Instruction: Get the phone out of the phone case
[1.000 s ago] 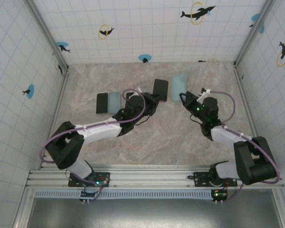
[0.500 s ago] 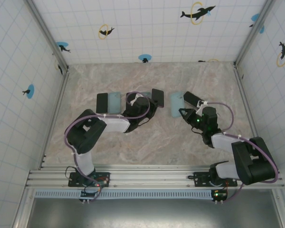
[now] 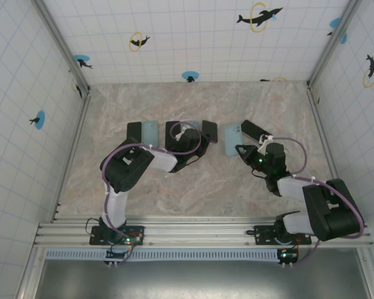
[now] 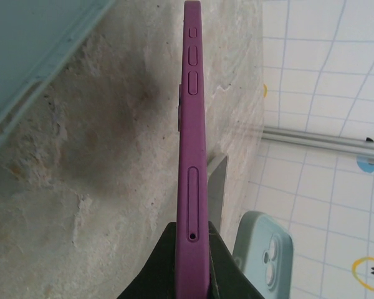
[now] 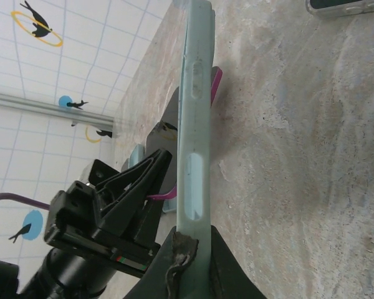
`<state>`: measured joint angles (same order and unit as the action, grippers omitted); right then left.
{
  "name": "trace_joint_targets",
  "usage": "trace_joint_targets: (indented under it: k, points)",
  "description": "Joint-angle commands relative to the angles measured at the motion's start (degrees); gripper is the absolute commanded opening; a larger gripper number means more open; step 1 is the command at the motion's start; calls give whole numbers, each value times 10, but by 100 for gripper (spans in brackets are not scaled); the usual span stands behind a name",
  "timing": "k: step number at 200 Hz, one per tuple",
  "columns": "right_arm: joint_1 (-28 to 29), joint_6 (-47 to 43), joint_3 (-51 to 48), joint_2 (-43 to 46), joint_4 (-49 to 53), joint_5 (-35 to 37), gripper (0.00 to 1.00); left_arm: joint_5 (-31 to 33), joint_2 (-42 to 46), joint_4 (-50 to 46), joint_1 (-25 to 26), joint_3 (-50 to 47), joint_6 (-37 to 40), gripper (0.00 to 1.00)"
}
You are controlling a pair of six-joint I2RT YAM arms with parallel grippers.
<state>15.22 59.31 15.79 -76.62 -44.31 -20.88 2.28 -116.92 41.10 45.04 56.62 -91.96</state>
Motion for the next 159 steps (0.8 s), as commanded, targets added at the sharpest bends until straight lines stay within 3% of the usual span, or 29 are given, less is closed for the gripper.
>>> trace_joint_targets:
  k: [1,68,130,159]
  points:
    - [-4,10,-5,-7,-34,1,6,0,-13,42,-5,21,-19,8]
    - [-8,22,-5,-12,-38,0,6,-22,-27,-21,-6,43,-33,28]
    - [-10,22,-4,-17,-31,-2,6,-37,-3,-167,-6,70,-16,47]
    - [-10,19,-1,-24,-26,-3,6,-38,14,-175,-5,46,-13,54]
